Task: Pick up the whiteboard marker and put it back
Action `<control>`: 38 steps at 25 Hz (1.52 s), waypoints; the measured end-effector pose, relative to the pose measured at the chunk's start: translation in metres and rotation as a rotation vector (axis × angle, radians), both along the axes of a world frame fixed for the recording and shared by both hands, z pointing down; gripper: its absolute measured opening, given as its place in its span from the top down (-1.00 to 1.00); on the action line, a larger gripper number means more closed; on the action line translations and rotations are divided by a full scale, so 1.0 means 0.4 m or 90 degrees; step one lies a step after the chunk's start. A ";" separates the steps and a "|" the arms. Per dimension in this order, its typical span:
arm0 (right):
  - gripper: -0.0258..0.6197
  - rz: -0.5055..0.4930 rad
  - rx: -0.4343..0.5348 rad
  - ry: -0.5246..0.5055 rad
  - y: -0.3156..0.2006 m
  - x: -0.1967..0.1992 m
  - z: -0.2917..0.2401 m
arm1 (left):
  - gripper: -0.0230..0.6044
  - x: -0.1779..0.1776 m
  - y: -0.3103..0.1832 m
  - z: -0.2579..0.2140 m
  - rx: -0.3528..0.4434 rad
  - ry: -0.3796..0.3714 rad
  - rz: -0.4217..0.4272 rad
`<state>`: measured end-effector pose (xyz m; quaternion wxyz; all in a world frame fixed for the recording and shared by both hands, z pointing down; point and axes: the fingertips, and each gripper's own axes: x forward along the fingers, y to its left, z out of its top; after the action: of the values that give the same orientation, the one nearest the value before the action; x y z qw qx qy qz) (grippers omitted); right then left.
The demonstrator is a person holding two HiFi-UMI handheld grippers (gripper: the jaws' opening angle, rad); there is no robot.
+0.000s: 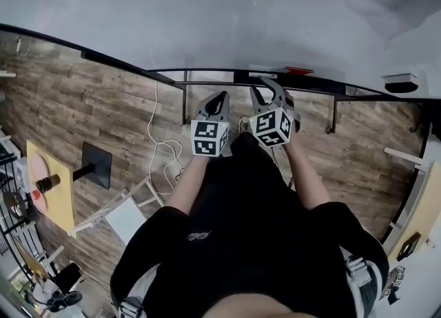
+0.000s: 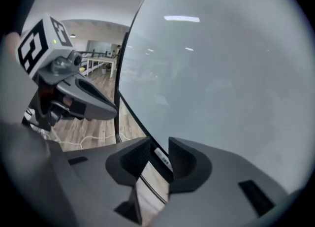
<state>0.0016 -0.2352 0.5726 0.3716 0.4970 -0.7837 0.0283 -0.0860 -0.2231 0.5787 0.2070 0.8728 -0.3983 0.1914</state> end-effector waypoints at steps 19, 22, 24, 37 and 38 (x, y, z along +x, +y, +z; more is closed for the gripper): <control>0.91 0.357 0.141 -0.193 0.253 -0.144 -0.146 | 0.90 -0.137 0.102 -0.075 0.034 0.066 0.201; 0.91 0.383 0.155 -0.170 0.322 -0.133 -0.178 | 0.91 -0.104 0.120 -0.103 0.050 0.088 0.225; 0.91 0.404 0.165 -0.165 0.367 -0.112 -0.206 | 0.90 -0.081 0.148 -0.122 0.053 0.103 0.233; 0.91 0.350 0.252 -0.193 0.456 -0.051 -0.349 | 0.91 -0.071 0.231 -0.273 0.134 0.125 0.163; 0.91 0.341 0.261 -0.197 0.463 -0.043 -0.360 | 0.90 -0.065 0.248 -0.289 0.144 0.128 0.155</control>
<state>-0.0158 -0.0501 0.4284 0.1209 0.7381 -0.6624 0.0419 -0.1122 -0.1240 0.4630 0.1218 0.9470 -0.2860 0.0808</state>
